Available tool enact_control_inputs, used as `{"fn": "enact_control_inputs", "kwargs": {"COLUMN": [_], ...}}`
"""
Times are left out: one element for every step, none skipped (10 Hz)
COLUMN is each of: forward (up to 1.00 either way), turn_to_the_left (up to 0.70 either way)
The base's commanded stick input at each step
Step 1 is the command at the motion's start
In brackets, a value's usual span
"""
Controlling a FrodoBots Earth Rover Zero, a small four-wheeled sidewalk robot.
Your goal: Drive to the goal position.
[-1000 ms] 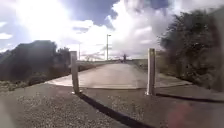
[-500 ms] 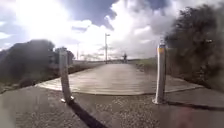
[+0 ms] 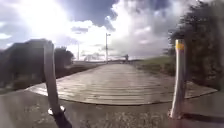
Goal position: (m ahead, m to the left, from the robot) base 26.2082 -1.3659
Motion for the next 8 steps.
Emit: {"fn": "enact_control_inputs", "kwargs": {"forward": [0.85,0.85,0.85,0.85,0.85,0.85,0.85,0.85], "turn_to_the_left": [-0.15,-0.01,0.0,0.0,-0.15,-0.25,-0.34,-0.34]}}
